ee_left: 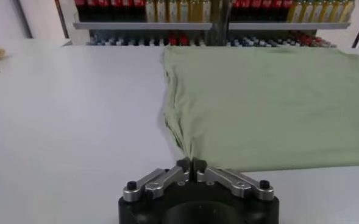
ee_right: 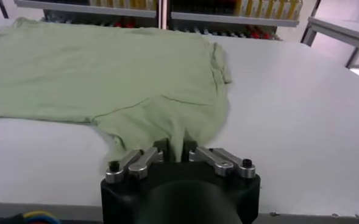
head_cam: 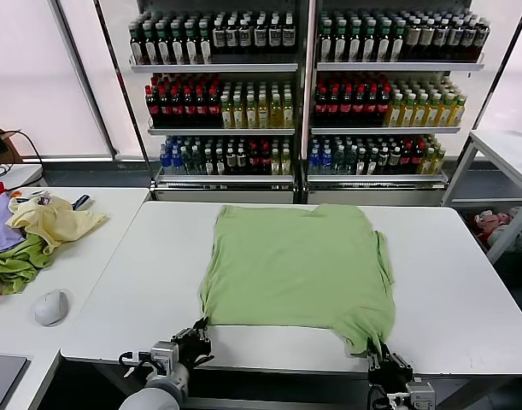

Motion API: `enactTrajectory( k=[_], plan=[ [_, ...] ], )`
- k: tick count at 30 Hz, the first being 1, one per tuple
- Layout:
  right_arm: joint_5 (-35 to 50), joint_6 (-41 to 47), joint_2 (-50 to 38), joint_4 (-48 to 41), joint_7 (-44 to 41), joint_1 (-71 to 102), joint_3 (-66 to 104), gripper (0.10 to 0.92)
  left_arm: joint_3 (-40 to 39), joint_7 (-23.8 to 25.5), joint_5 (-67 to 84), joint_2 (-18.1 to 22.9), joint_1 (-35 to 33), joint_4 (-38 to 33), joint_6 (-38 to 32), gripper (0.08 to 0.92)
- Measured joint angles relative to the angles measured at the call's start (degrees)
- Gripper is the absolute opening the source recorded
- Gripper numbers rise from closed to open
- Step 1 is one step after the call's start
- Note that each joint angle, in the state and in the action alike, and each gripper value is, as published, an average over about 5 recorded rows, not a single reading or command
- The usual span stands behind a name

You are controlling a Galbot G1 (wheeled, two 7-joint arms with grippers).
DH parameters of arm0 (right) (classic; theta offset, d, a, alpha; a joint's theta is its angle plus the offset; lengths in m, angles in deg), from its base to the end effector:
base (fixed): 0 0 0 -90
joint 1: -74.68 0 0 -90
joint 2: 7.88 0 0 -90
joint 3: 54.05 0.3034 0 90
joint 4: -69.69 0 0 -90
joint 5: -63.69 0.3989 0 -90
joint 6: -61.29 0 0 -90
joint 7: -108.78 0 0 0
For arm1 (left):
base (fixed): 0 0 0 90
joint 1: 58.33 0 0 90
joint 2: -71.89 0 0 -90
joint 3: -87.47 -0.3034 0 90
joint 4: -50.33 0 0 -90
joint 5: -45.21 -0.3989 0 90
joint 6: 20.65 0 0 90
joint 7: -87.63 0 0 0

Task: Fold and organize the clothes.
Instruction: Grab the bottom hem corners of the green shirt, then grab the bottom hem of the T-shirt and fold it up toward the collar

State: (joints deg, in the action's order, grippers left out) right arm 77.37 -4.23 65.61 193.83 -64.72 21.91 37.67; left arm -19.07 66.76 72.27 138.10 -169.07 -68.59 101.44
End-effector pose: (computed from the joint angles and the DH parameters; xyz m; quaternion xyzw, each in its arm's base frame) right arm 0.2183 -0.0321 -0.2581 0.0104 -0.9696 0.0347 0.2420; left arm 0.2630 -0.0464 -0.2506 -0.0647 -0.9572 -0.0113 0.2820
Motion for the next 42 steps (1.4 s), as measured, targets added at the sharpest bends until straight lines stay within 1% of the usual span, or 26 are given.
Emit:
enactTrajectory(
  k=[10,18,27,42],
  plan=[
    [1.4,-2.3,-2.0,1.3,-0.2,-3.3,2.1,0.128,0.9,1.1,-0.1,-2.0,0.3,-4.1,-2.4,0.1],
    [2.1,-2.5,-3.8,-1.3,0.0,-9.7,1.8,0.128,-0.2,1.4,0.8,-3.2,3.1,-4.5,-3.1,0.1],
    [1.9,-2.0,-6.3,-7.4,-0.7,-19.1,-0.2,0.128,-2.3,1.2,1.9,-2.9,9.3,-0.3,-3.1,0.1],
    [-1.6,-2.3,-6.9,-19.2,-2.7,-31.2,-5.5,0.128,-6.8,1.4,0.0,-0.7,20.5,10.8,-3.6,0.1]
  ],
)
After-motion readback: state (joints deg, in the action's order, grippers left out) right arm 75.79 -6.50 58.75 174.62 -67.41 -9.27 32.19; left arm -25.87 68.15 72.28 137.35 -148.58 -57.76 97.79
